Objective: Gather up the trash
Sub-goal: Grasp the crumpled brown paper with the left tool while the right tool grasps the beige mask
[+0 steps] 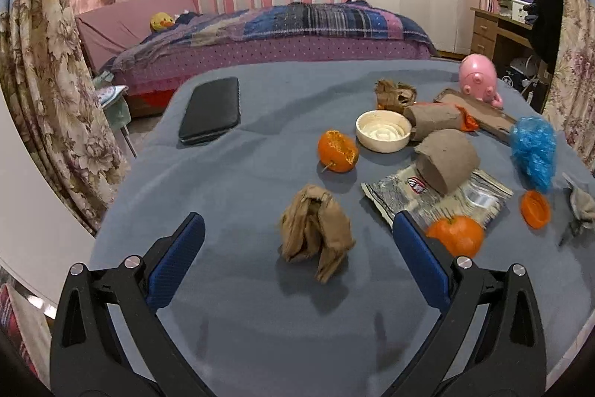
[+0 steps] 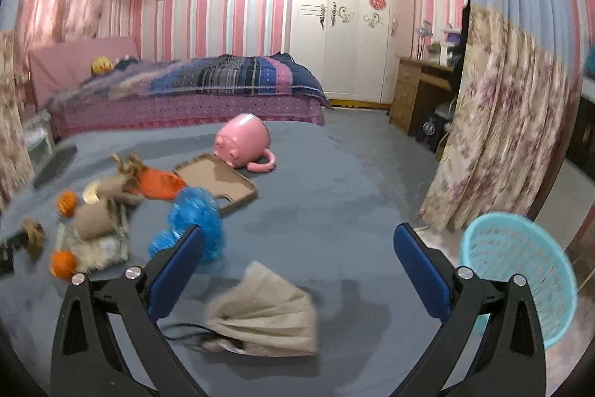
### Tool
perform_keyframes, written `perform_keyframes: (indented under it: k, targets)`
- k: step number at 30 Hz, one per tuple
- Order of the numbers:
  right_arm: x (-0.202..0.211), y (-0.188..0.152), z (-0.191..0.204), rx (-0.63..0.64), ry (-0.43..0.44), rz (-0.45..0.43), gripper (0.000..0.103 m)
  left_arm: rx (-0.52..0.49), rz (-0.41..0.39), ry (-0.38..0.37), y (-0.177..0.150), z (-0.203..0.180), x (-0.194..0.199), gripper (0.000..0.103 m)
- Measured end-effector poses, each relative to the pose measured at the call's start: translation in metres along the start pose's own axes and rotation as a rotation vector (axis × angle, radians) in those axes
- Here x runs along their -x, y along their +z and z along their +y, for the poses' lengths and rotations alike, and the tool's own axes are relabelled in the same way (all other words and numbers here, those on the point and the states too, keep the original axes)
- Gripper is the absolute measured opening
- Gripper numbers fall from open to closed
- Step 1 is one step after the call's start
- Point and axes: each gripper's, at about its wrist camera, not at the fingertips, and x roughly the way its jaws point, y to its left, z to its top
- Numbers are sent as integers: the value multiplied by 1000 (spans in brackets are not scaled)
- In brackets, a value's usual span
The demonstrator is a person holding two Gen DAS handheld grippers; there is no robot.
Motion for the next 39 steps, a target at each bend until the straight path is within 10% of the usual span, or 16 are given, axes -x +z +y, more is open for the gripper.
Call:
perform_keyframes:
  k: [10, 25, 32, 39]
  targets:
    - [-16, -11, -35, -90, -5, 74, 99, 34, 122, -131, 2, 2, -32, 44]
    - [-48, -50, 10, -101, 123, 265, 97, 17, 63, -62, -14, 15, 14, 44]
    - [-48, -50, 28, -71, 223, 272, 47, 22, 51, -59, -17, 12, 20, 44]
    - [-38, -41, 32, -43, 225, 222, 31, 31, 51, -53, -15, 7, 24, 44]
